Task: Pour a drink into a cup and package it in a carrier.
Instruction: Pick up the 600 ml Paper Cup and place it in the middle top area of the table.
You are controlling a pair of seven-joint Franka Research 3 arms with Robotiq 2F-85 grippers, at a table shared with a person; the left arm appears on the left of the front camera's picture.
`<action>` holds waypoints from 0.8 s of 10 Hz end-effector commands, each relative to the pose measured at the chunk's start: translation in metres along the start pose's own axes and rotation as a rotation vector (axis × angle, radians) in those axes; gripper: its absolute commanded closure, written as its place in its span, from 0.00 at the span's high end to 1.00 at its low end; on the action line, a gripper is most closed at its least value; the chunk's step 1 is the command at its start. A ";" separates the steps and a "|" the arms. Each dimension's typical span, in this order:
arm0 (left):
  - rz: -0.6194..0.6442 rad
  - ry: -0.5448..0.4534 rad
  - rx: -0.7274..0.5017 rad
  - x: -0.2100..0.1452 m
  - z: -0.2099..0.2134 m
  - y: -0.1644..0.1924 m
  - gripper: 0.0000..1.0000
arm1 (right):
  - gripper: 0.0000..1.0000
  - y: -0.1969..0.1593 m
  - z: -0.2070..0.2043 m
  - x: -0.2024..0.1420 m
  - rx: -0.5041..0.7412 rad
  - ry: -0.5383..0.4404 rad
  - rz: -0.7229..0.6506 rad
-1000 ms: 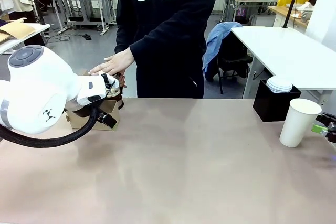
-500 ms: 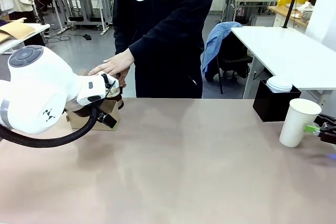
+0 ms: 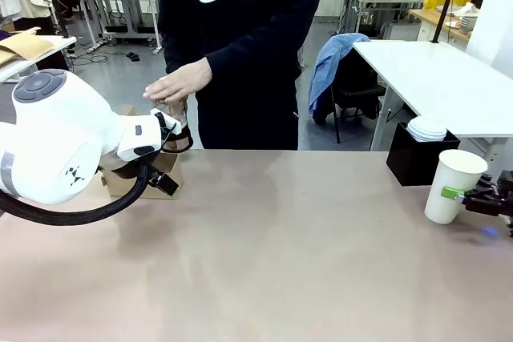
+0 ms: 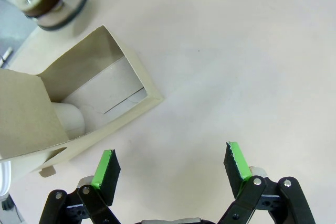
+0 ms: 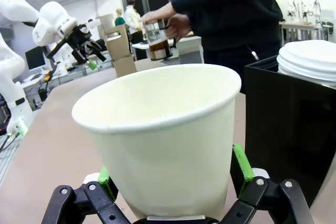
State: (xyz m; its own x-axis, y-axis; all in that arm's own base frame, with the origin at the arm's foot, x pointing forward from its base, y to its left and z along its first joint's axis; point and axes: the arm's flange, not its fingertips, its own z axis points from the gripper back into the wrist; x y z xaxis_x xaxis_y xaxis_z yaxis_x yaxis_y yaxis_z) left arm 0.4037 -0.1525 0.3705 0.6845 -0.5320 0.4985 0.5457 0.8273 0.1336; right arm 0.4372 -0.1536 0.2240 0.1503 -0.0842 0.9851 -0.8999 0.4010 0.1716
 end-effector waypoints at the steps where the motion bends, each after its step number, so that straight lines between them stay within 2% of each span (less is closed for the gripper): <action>1: 0.002 0.000 -0.001 0.000 0.000 0.001 1.00 | 1.00 0.001 -0.013 0.008 -0.031 0.009 -0.022; 2: 0.002 0.000 -0.001 0.000 0.000 0.001 1.00 | 1.00 0.003 -0.012 0.009 -0.027 0.011 -0.016; 3: 0.002 0.000 -0.001 0.000 0.000 0.001 1.00 | 0.80 0.004 -0.009 0.009 -0.023 0.013 -0.015; 4: 0.002 0.000 -0.001 0.000 0.000 0.001 1.00 | 0.80 0.003 0.003 0.010 -0.017 0.028 -0.037; 5: 0.002 0.000 -0.001 0.000 0.000 0.001 1.00 | 0.80 -0.001 -0.006 0.000 0.004 0.009 0.001; 8: 0.002 0.000 -0.001 0.000 0.000 0.001 1.00 | 0.80 -0.001 -0.003 0.000 0.001 0.011 -0.006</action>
State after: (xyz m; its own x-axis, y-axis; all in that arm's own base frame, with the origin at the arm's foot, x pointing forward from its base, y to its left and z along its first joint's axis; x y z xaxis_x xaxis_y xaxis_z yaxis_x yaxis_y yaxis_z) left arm 0.4037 -0.1525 0.3705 0.6845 -0.5320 0.4984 0.5457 0.8273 0.1336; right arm 0.4395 -0.1513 0.2240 0.1598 -0.0765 0.9842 -0.8998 0.3986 0.1771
